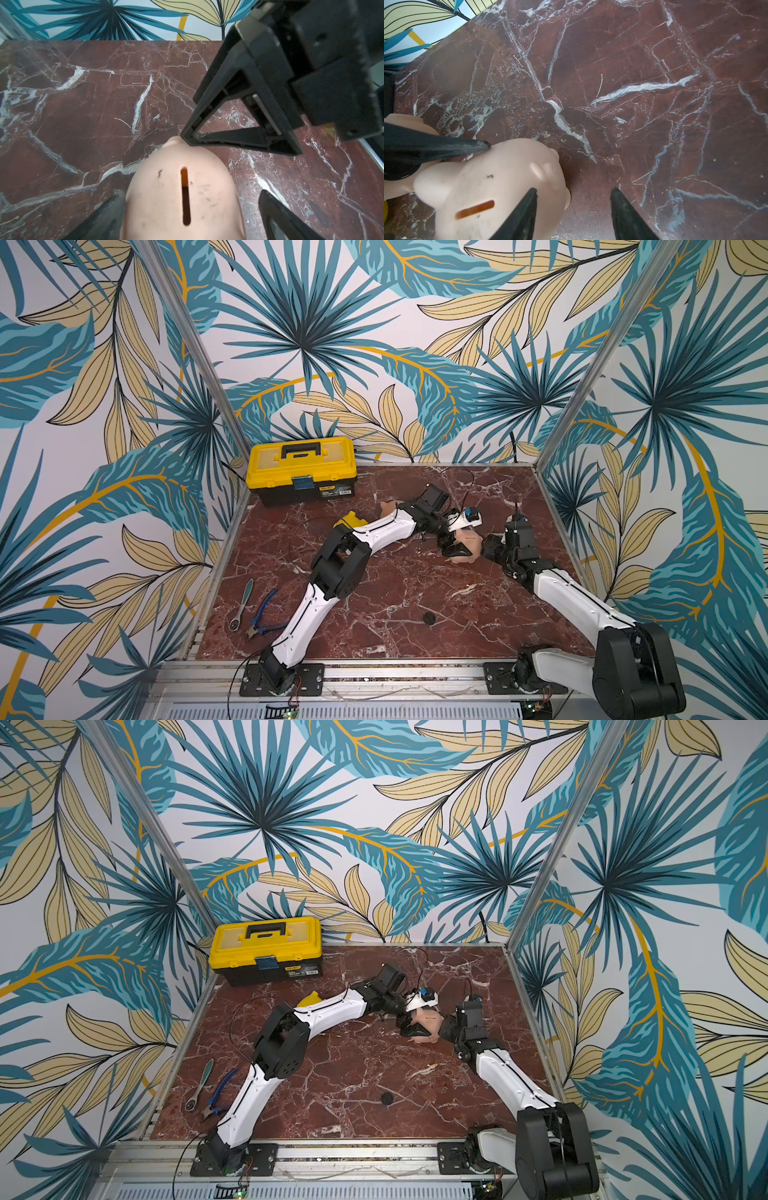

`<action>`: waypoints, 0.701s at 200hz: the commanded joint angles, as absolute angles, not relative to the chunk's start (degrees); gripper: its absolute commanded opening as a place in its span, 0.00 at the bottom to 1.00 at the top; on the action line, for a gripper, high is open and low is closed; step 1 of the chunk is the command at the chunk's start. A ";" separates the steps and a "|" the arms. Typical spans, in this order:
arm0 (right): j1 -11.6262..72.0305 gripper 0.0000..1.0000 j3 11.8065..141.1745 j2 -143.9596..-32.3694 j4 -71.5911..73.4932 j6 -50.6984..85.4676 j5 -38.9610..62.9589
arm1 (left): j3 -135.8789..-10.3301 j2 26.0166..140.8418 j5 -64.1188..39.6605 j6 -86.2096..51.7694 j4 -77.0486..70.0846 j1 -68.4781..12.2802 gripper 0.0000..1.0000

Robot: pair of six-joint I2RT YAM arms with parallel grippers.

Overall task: Close piggy banks
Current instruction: Move the piggy bank to the center of the board.

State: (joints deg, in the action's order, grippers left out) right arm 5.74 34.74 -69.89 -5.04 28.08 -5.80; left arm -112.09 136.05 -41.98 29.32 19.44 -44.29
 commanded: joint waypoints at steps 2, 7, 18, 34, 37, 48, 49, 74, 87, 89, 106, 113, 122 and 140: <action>5.54 0.58 35.10 -70.64 -6.40 28.67 -5.27 | -108.98 133.16 -39.59 27.27 18.97 -44.56 1.00; 5.54 0.58 35.10 -70.61 -6.36 28.65 -5.19 | -108.34 132.91 -39.48 26.93 18.43 -44.56 0.99; 5.56 0.58 35.07 -70.71 -6.33 28.65 -5.10 | -106.86 132.25 -39.62 26.47 17.32 -44.56 1.00; 5.49 0.58 35.14 -70.75 -6.27 28.68 -4.86 | -105.29 131.51 -39.55 26.11 16.61 -44.56 1.00; 5.50 0.58 35.13 -70.75 -6.24 28.63 -4.86 | -105.13 131.37 -39.55 26.06 16.61 -44.56 1.00; 5.47 0.58 35.15 -70.75 -6.24 28.69 -4.66 | -104.69 131.13 -39.17 25.75 16.61 -44.56 0.99; 5.46 0.58 35.16 -70.75 -6.24 28.71 -4.66 | -104.55 131.13 -39.14 25.75 16.61 -44.56 0.99; 5.47 0.58 35.13 -70.67 -6.15 28.65 -4.32 | -103.73 130.28 -39.24 24.44 16.57 -44.56 1.00; 5.45 0.58 35.09 -70.58 -6.09 28.59 -4.21 | -103.54 129.81 -39.16 22.95 16.57 -44.47 0.99; 5.49 0.58 35.14 -70.58 -6.07 28.59 -4.22 | -103.47 129.73 -39.12 22.66 16.60 -44.47 0.98; 5.45 0.58 35.11 -70.02 -6.23 28.48 -4.08 | -102.83 128.94 -38.59 19.95 16.61 -44.47 0.96; 5.45 0.58 35.07 -69.66 -6.24 28.45 -4.04 | -102.46 128.70 -38.50 18.72 16.61 -44.47 0.94; 5.52 0.58 35.00 -69.10 -6.31 28.47 -3.91 | -101.93 128.35 -38.34 16.98 16.61 -44.47 0.92; 5.45 0.58 34.80 -67.70 -6.49 28.39 -3.74 | -100.56 127.52 -37.79 13.50 16.57 -44.47 0.89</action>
State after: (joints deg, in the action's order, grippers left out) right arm 5.65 34.74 -69.97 -5.13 28.08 -4.43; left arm -103.28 130.50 -38.33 19.44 16.29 -44.29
